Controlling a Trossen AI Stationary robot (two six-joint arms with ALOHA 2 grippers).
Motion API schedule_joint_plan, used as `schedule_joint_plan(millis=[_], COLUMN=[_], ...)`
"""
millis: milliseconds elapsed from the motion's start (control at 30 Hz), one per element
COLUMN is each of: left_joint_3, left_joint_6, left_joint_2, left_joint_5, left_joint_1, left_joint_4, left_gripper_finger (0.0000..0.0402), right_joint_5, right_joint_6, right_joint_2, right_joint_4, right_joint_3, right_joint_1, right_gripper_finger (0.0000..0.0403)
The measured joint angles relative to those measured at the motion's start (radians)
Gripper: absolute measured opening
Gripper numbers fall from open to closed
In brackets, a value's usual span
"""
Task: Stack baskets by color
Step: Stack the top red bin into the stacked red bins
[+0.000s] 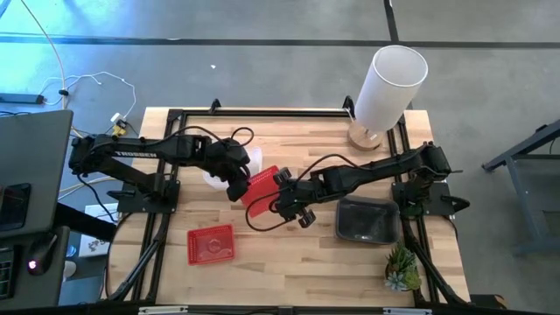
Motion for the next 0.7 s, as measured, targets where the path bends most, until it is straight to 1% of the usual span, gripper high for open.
schedule_joint_plan(millis=[133, 333, 433, 533, 633, 700], left_joint_3=[0.0, 0.0, 0.0, 0.0, 0.0, 0.0], left_joint_6=[0.033, 0.07, 0.077, 0.088, 0.09, 0.09], left_joint_2=[0.002, 0.017, 0.023, 0.021, 0.022, 0.022], left_joint_5=[0.024, 0.01, 0.004, -0.016, -0.046, -0.053], left_joint_1=[-0.001, 0.0, 0.0, 0.0, -0.002, -0.002], left_joint_4=[-0.01, -0.021, -0.024, -0.035, -0.065, -0.084], left_gripper_finger=[0.0071, 0.0009, 0.0006, 0.0004, 0.0002, 0.0001], right_joint_5=[-0.002, -0.003, 0.015, 0.068, 0.094, 0.094], right_joint_6=[0.0, 0.006, 0.031, 0.074, 0.11, 0.138], right_joint_2=[0.0, 0.0, 0.0, 0.0, 0.0, -0.001], right_joint_4=[-0.002, 0.004, 0.004, 0.004, -0.001, -0.008], right_joint_3=[0.0, 0.0, 0.0, 0.0, 0.001, 0.001], right_joint_1=[0.0, 0.0, 0.001, 0.001, 0.001, 0.001], right_gripper_finger=[0.0, 0.0, 0.0, 0.0006, 0.0024, 0.0043])
